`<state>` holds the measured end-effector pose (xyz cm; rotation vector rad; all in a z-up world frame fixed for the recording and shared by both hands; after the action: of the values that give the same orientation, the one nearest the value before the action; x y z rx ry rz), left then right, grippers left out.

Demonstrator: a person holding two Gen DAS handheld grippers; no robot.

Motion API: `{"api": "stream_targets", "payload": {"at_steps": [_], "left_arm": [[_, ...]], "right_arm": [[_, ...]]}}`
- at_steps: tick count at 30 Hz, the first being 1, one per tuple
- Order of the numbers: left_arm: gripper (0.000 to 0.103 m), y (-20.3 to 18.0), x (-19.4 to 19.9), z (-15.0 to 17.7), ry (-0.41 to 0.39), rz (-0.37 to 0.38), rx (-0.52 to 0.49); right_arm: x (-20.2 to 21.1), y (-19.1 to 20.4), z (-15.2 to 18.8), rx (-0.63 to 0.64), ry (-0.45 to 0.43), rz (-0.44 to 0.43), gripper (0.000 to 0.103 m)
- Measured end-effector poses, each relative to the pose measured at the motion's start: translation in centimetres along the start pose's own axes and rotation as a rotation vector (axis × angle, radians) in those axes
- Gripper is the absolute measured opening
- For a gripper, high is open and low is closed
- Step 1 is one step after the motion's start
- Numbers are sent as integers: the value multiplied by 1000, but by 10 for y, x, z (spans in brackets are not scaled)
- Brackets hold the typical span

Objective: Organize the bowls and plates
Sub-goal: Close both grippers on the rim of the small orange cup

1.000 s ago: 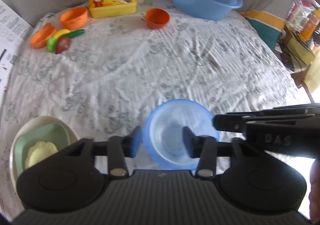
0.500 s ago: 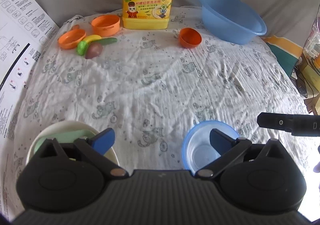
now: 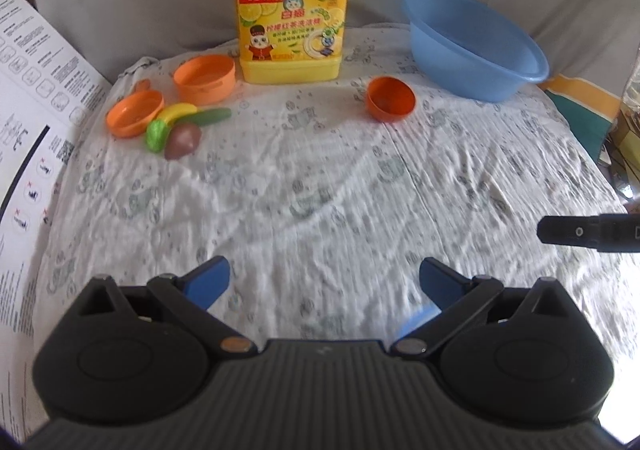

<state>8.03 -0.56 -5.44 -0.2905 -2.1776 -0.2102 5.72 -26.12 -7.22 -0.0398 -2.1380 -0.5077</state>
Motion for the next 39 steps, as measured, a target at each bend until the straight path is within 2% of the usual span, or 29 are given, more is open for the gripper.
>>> {"api": "stream_targets", "payload": {"at_steps": [7, 14, 16, 18, 23, 26, 30, 34, 35, 36, 37, 39], "left_arm": [[103, 16, -29, -43, -30, -4, 48], [103, 14, -70, -85, -47, -21, 39], [103, 11, -82, -95, -47, -21, 27], [103, 7, -94, -103, -45, -19, 15], [102, -2, -122, -120, -44, -15, 3], [93, -6, -138, -129, -40, -3, 4], [73, -8, -157, -137, -23, 51, 22], [56, -14, -171, -142, -12, 94, 13], [54, -16, -174, -143, -9, 99, 8], [46, -18, -177, -144, -6, 106, 4], [37, -19, -180, -144, -2, 115, 1], [26, -20, -185, -144, 6, 129, -1]], "right_arm": [[-26, 9, -40, 6, -19, 2, 103], [-61, 23, -83, 2, -38, -15, 102], [-71, 25, -94, -20, -52, -13, 97], [-82, 26, -106, -50, -55, -22, 87], [-112, 29, -130, -84, -50, -39, 70], [-129, 31, -139, -91, -40, -66, 57], [-152, 36, -146, -97, -18, -97, 39], [-171, 40, -151, -101, -1, -122, 29], [-174, 41, -152, -104, 2, -127, 23], [-177, 41, -151, -107, 7, -133, 15], [-180, 41, -152, -112, 14, -141, 14], [-184, 43, -150, -111, 18, -152, 10]]}}
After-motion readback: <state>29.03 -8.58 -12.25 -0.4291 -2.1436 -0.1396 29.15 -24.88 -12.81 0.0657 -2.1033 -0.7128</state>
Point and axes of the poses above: each gripper's, at about its wrist camera, not at the fingertips, and x roughly against the way its jaws point, y to its left, z to its underside, the point moved 2 cm from there along -x, roughly the way its jaws point, and after that the axes turned 7 degrees about -x, right-handed, at the moved point
